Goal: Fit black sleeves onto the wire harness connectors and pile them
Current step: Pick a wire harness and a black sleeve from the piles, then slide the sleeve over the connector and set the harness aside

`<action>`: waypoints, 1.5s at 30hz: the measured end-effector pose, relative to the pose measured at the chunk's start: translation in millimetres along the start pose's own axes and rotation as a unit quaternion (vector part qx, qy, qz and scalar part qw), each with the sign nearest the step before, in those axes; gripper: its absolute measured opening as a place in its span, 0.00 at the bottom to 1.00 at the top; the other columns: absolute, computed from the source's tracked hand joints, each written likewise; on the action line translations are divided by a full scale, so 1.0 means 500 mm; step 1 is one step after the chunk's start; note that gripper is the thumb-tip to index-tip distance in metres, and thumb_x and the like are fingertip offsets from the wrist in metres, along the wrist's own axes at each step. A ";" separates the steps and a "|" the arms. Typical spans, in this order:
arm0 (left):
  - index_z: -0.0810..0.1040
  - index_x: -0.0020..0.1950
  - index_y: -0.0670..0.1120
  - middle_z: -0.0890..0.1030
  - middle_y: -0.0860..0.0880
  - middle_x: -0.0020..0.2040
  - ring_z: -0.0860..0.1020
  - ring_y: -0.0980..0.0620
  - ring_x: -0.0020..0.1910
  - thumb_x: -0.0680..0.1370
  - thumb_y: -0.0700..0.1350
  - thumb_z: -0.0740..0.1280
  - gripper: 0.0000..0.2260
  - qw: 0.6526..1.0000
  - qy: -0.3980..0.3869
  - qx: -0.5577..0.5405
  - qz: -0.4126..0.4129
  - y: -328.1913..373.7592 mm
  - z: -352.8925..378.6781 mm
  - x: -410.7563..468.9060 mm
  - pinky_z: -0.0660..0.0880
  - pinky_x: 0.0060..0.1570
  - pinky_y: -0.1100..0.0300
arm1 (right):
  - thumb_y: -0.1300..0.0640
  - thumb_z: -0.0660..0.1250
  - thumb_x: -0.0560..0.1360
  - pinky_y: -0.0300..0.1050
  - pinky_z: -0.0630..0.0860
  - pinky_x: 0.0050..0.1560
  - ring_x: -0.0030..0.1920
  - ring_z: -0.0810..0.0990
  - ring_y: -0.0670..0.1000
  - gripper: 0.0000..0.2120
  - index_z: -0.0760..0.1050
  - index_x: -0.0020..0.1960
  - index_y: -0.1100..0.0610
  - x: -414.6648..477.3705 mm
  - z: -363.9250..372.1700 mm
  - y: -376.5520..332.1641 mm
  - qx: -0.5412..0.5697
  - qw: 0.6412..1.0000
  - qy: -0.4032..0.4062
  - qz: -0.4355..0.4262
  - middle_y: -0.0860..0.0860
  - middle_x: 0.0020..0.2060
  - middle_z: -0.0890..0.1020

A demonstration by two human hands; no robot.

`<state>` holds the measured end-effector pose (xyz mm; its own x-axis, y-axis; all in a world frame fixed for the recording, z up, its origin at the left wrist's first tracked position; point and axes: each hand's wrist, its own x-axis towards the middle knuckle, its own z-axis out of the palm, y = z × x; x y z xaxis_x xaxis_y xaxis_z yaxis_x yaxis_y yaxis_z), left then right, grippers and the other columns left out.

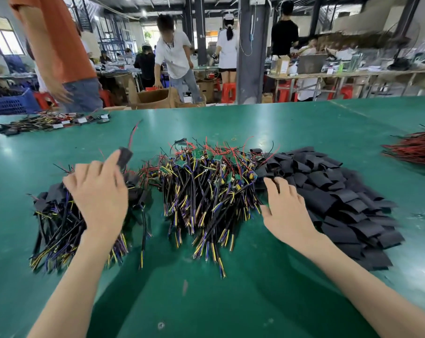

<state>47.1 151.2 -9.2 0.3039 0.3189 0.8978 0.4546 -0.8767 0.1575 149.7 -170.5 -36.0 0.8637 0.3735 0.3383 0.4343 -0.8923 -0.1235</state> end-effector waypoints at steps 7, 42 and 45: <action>0.80 0.56 0.39 0.73 0.33 0.51 0.69 0.34 0.51 0.72 0.34 0.65 0.14 0.980 -0.168 0.045 -0.100 -0.014 0.013 -0.019 0.64 0.50 0.41 | 0.50 0.58 0.79 0.51 0.67 0.60 0.64 0.65 0.57 0.19 0.66 0.67 0.58 0.009 -0.007 0.017 0.033 0.989 -0.147 0.006 0.56 0.65 0.65; 0.74 0.59 0.39 0.67 0.37 0.63 0.63 0.38 0.65 0.77 0.53 0.63 0.20 0.915 -0.346 -0.053 -0.201 0.195 0.143 0.071 0.63 0.62 0.46 | 0.62 0.58 0.76 0.46 0.67 0.44 0.57 0.69 0.56 0.04 0.62 0.46 0.57 0.007 -0.048 0.049 -0.054 0.984 -0.159 -0.063 0.53 0.47 0.65; 0.75 0.61 0.38 0.71 0.37 0.64 0.66 0.38 0.66 0.75 0.64 0.61 0.30 0.886 -0.417 -0.025 -0.201 0.206 0.146 0.079 0.62 0.64 0.46 | 0.62 0.59 0.76 0.45 0.67 0.43 0.57 0.69 0.56 0.04 0.63 0.47 0.58 0.010 -0.049 0.051 -0.047 0.990 -0.128 -0.046 0.53 0.47 0.65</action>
<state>167.2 99.8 12.6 0.6487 0.7458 0.1515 0.6349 -0.6401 0.4326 158.7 -197.6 -14.5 0.8634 0.4956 0.0948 0.4988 -0.8667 -0.0114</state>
